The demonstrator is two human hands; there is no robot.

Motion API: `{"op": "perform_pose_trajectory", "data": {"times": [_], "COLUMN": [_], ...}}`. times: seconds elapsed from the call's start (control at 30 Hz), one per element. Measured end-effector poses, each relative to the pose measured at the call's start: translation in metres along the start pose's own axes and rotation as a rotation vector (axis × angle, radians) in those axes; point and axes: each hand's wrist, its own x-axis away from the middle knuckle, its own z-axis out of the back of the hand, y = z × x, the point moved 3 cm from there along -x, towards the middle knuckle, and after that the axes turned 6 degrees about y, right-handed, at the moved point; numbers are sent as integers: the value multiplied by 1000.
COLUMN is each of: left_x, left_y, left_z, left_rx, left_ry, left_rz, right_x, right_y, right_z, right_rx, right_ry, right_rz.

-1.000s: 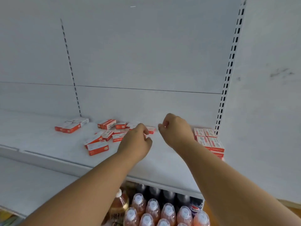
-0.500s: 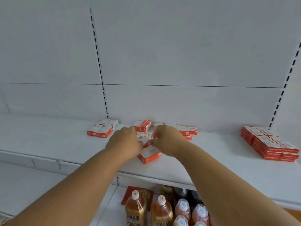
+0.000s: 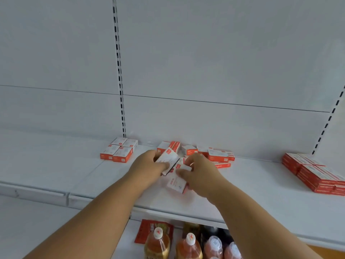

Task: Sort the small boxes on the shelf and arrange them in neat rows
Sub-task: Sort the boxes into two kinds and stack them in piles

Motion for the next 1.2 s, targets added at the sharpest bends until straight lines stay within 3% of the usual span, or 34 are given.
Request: {"op": "perform_pose_trajectory", "data": {"times": [0.1,0.23,0.5,0.7,0.97,1.2], "left_x": [-4,-8,-46,-115,-175,-187], "left_y": [-11,-26,-69,-91,-99,-106], "left_z": [16,48,117,161,143,132], "left_rx": [213,346,300,109,-74,-204], "left_ry": [73,171,262,144,-6,28], "left_rz": [69,112,24,-29,-90,-222], "right_x": [-14,-26,-53,-101,-144,-151], "right_y": [-7,-27,-79,-121,-134,-130], "right_z": [-4,-24,-80,-125,-148,-156], "right_rx": [-352,-811,-961,-617,21,245], "right_ry": [105,34,76,265,358,387], "right_rz": [-86,-181,-210,-202,-172,-140]}}
